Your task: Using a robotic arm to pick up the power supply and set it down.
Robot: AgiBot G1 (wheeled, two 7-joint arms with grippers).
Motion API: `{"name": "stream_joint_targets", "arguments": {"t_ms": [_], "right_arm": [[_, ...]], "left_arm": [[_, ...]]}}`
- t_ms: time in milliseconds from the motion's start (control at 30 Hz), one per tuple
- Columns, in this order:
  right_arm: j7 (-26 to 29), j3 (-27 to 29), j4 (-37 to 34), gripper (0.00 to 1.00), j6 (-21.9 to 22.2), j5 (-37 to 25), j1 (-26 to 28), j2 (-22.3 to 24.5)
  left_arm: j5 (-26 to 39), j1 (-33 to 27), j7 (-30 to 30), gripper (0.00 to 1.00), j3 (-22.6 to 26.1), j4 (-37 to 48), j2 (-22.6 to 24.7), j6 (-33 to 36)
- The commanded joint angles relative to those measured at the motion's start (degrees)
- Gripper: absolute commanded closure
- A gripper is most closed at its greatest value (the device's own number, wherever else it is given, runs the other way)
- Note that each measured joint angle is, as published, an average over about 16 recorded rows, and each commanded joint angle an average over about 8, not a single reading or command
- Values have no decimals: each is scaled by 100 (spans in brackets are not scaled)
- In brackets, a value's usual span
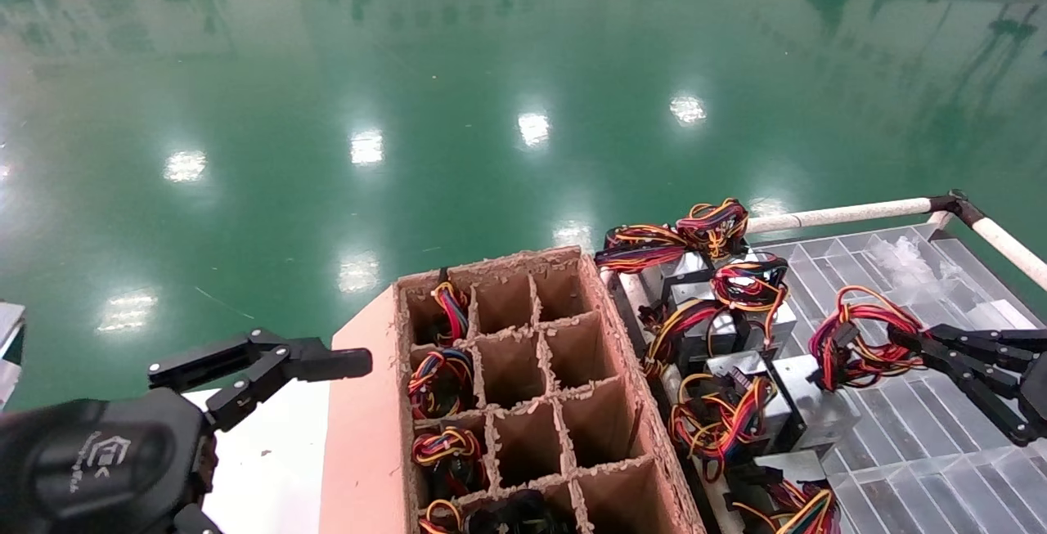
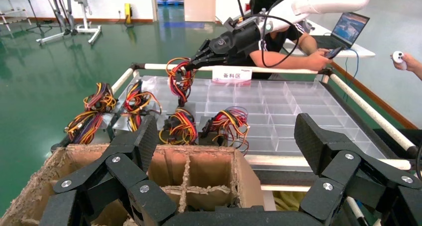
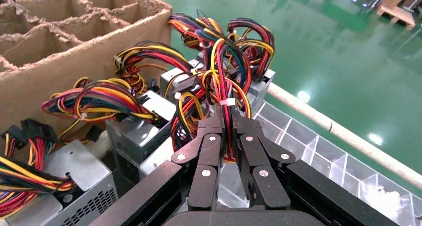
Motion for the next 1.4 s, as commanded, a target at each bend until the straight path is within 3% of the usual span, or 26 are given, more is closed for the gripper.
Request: {"name": "stream_joint_targets", "arguments": {"t_ms": [33, 767, 1233, 1400], "right_arm": [[18, -7, 26, 2, 12, -5, -27, 13], [130, -7, 217, 0, -38, -9, 61, 99], [1206, 335, 994, 0, -241, 610, -171, 196], [1463, 483, 1409, 0, -209, 579, -313, 165]], "left_arm": [[0, 0, 0, 0, 0, 0, 0, 0], [0, 0, 1, 0, 0, 2, 0, -1], [-2, 1, 1, 0, 0, 3, -1, -2], [-2, 1, 1, 0, 0, 4, -1, -2]]}}
